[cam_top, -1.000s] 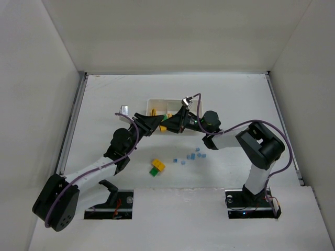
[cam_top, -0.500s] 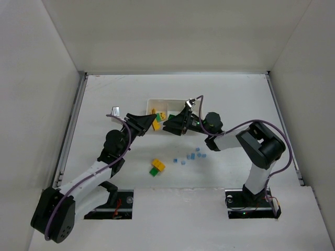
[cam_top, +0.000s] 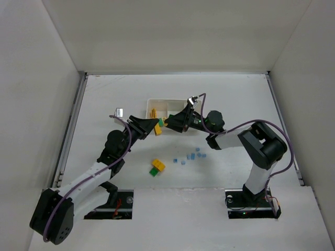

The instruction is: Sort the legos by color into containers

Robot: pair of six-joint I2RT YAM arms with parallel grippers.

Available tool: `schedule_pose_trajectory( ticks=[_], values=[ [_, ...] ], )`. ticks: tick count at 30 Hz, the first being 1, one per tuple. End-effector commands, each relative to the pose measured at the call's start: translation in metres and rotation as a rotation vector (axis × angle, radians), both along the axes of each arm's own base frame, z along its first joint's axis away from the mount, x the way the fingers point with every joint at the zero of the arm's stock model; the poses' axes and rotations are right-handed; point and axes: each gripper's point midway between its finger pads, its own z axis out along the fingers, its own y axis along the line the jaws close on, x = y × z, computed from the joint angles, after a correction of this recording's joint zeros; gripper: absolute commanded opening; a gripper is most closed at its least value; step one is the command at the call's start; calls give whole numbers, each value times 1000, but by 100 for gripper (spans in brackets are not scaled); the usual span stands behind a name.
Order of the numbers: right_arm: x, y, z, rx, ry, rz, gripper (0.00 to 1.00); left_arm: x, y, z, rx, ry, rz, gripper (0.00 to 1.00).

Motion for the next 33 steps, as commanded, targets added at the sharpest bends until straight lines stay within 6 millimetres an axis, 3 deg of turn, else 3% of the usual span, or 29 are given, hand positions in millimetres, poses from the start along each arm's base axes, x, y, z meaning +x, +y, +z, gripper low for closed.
schedule_pose_trajectory(
  ticks=[1, 11, 15, 20, 33],
  values=[
    [1, -3, 36, 85, -158, -11, 67, -7, -7, 8, -34, -18, -46, 16],
    [8, -3, 31, 70, -157, -30, 42, -9, -11, 6, -54, 9, -70, 16],
    [11, -3, 26, 50, -152, -49, 36, -8, -10, 4, -51, 17, -64, 20],
    [15, -2, 18, 6, -152, -76, 33, -5, -13, 1, -44, 26, -62, 35],
    [18, 2, 17, -11, -156, -91, 33, -2, -21, 4, -43, 11, -70, 36]
  ],
)
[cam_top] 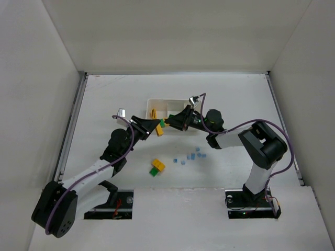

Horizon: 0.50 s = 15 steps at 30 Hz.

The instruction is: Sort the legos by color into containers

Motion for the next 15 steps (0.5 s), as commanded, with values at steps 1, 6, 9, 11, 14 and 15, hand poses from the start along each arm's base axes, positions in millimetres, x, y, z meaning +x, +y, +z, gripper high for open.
schedule_pose_trajectory(
  ticks=[1, 6, 9, 11, 14, 15],
  values=[
    [2, 3, 32, 51, -116, -17, 33, -7, -14, 24, -37, -74, -65, 37],
    [1, 3, 34, 62, -115, -14, 33, -6, -15, 24, -43, -78, -62, 42],
    [0, 2, 38, 75, -115, -8, 33, -7, -16, 25, -49, -83, -65, 42],
    [-1, 2, 39, 84, -114, -5, 33, -7, -17, 28, -49, -98, -70, 35],
    [0, 2, 35, 81, -104, -3, 33, -9, -17, 30, -53, -108, -71, 25],
    [0, 2, 34, 78, -100, -3, 33, -9, -16, 29, -51, -111, -68, 21]
  ],
)
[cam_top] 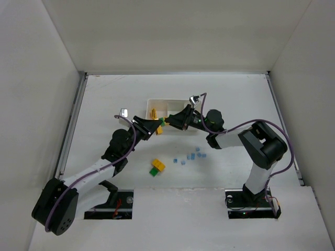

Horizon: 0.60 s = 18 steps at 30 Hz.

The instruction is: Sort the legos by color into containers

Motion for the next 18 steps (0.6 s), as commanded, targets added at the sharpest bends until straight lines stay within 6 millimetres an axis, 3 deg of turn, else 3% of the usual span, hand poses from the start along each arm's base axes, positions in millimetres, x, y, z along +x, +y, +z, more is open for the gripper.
schedule_pose_trajectory(
  ticks=[1, 8, 18],
  values=[
    [-1, 2, 29, 63, -94, 1, 33, -6, -5, 29, -46, -106, -34, 19],
    [-3, -2, 28, 60, -97, -6, 35, -9, 15, 27, -48, -134, 20, 7],
    [0, -2, 30, 62, -96, -4, 35, -10, 32, 25, -60, -137, 57, 6]
  ],
)
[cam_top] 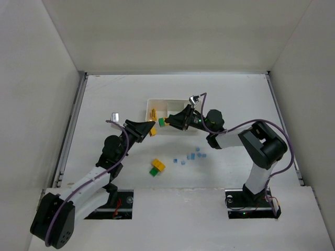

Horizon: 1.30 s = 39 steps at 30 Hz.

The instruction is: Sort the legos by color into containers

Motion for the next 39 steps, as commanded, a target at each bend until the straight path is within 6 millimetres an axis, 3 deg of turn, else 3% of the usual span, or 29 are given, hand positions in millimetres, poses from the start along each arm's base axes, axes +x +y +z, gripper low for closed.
schedule_pose_trajectory(
  ticks=[1, 12, 16, 20, 23, 27, 34, 39],
  values=[
    [5, -3, 27, 54, -88, -25, 35, -1, 4, 19, -29, -74, 12, 6],
    [13, -20, 29, 32, -107, -72, 34, 10, 1, 16, 15, -54, 14, 7],
    [22, -39, 25, -20, -126, -138, 34, 25, -7, 33, 56, -93, 22, 8],
    [29, -56, 18, -100, -146, -210, 34, 49, -13, 33, 137, -85, 54, 9],
    [31, -63, 12, -166, -167, -249, 34, 72, -15, 24, 229, -71, 88, 10],
    [33, -66, 8, -222, -188, -281, 34, 98, -15, -2, 353, -12, 143, 12],
    [32, -69, 6, -257, -215, -291, 34, 126, -24, -27, 505, 11, 182, 16],
    [27, -67, 5, -257, -220, -280, 34, 136, -19, -37, 591, 21, 227, 35]
  ],
)
